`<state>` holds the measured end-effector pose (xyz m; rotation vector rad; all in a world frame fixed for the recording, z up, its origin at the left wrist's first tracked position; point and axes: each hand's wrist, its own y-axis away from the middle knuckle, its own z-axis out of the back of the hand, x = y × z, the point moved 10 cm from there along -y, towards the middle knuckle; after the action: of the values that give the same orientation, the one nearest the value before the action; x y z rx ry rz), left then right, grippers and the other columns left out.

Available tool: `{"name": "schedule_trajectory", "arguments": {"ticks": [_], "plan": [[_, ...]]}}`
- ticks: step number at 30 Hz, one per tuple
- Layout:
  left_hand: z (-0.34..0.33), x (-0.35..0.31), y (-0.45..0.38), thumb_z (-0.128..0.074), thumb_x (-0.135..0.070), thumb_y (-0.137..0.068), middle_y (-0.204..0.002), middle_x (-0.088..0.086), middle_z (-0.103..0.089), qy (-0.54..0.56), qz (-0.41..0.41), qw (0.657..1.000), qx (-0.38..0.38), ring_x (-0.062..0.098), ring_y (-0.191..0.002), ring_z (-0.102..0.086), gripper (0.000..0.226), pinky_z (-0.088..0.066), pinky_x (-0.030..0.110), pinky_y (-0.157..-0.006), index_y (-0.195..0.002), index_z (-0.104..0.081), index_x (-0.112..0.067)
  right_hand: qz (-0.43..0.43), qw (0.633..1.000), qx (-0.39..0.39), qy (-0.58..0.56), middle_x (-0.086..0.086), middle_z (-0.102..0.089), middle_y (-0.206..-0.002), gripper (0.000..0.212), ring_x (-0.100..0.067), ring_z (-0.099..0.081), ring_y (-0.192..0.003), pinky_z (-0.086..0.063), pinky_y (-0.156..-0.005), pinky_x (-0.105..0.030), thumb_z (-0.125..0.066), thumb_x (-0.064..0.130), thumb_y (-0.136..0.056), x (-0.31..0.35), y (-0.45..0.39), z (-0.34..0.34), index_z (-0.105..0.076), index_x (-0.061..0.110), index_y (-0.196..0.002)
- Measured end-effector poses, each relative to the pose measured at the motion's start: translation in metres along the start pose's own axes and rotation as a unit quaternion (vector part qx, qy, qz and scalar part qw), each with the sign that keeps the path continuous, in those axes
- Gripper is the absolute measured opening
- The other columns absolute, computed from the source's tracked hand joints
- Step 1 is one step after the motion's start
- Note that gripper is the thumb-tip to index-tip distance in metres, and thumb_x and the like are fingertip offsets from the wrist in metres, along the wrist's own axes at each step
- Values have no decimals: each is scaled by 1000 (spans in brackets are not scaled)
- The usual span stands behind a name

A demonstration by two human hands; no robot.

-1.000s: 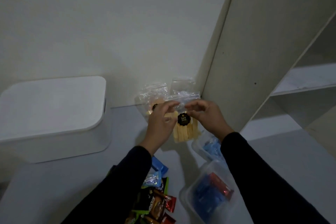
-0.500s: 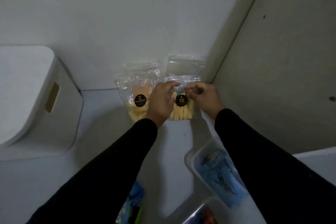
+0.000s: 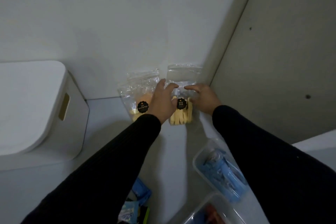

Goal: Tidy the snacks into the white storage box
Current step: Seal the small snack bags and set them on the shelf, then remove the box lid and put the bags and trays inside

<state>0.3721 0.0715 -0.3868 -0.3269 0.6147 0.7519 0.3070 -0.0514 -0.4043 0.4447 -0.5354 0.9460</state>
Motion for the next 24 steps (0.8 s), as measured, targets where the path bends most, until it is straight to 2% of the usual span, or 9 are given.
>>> {"name": "schedule_trajectory", "arguments": {"ticks": [3,4,6,9,14,18,20,22,24], "plan": [[14,-14,6,-57,-10,-89,-153,14,-20,-42,-7,999,9,31,-136,-34,48,-34,33,-110,-135,-44,-12,-27,993,26,112,-14,-29,-153,51,-28,-33,-140,-29,-112,-32,-58,20,-91,13,14,7,-44,19,-140],[17,-18,8,-56,-10,-88,-150,14,-26,-61,-10,998,18,31,-133,-38,48,-37,34,-107,-134,-43,-10,-33,990,35,135,-14,-30,-152,50,-27,-35,-138,-31,-111,-31,-56,21,-92,19,19,9,-43,15,-140],[25,-26,17,-55,-10,-87,-133,15,-43,-104,-14,994,36,29,-119,-48,42,-44,31,-94,-128,-47,-5,-28,981,52,186,-15,-48,-138,42,-28,-50,-123,-42,-100,-32,-57,21,-90,34,32,12,-51,10,-130],[43,-34,35,-53,-10,-88,-117,14,-54,-172,5,983,62,27,-105,-55,27,-43,27,-78,-114,-54,-3,-38,963,79,255,-13,-63,-117,34,-28,-61,-105,-49,-85,-30,-58,27,-89,56,55,15,-61,4,-115],[94,-46,77,-52,-7,-88,-109,14,-62,-248,-1,966,69,28,-99,-62,17,-48,30,-77,-100,-62,-2,-43,948,80,306,-13,-61,-95,30,-26,-57,-83,-42,-70,-27,-58,28,-89,105,101,29,-63,0,-100],[152,-50,113,-54,-5,-84,-97,12,-63,-261,-9,964,46,26,-89,-64,8,-46,27,-65,-88,-61,-4,-37,950,41,308,-18,-64,-111,34,-31,-62,-101,-42,-76,-27,-54,28,-92,152,136,47,-63,-3,-102],[186,-47,131,-54,-5,-85,-85,9,-57,-268,-6,963,26,27,-86,-64,6,-45,26,-63,-83,-59,-4,-27,951,23,309,-17,-64,-111,34,-28,-60,-93,-42,-74,-26,-53,29,-92,180,150,52,-62,-1,-104],[220,-37,146,-51,-3,-85,-82,8,-50,-271,1,963,6,26,-79,-61,12,-44,26,-62,-74,-54,-2,-13,952,6,305,-15,-63,-103,29,-23,-54,-80,-41,-70,-27,-52,30,-92,211,158,53,-60,3,-90],[252,-21,160,-50,-2,-85,-85,10,-51,-271,22,962,-11,24,-75,-55,13,-44,25,-62,-73,-54,-2,6,954,-5,298,-11,-57,-85,37,-20,-50,-71,-40,-64,-27,-51,31,-93,243,164,50,-47,6,-66]]}}
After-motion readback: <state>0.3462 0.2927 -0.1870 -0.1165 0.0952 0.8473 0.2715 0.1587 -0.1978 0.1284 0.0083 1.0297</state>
